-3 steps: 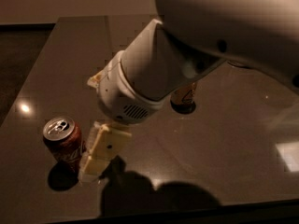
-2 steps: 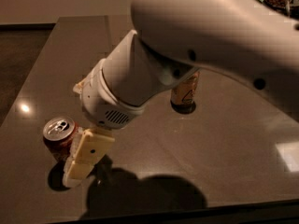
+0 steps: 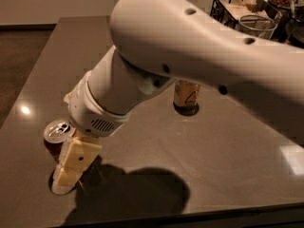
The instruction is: Knock coke can over
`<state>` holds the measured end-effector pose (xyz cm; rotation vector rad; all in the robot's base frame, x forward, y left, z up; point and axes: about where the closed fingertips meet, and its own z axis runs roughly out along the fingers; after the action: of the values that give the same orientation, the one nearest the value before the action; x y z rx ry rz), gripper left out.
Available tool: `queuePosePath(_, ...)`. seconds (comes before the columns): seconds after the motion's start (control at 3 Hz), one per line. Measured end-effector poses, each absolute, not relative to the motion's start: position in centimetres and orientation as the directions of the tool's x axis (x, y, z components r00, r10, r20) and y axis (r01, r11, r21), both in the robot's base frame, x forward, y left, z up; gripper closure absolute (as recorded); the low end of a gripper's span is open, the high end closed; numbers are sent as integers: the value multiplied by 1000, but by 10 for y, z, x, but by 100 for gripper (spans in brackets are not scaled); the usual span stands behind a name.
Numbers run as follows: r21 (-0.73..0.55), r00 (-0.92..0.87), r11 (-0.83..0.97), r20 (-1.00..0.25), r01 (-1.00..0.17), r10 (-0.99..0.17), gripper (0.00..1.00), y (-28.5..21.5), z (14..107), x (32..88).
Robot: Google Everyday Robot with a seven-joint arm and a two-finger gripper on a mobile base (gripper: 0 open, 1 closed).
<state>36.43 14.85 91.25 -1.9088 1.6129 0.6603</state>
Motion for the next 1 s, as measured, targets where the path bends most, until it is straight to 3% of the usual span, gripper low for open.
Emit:
queuePosePath(0.33, -77, 155, -141, -671, -987, -725, 15, 156, 905, 363)
queuePosePath(1.0, -9, 119, -151, -661, -989, -741, 62, 160, 903, 370)
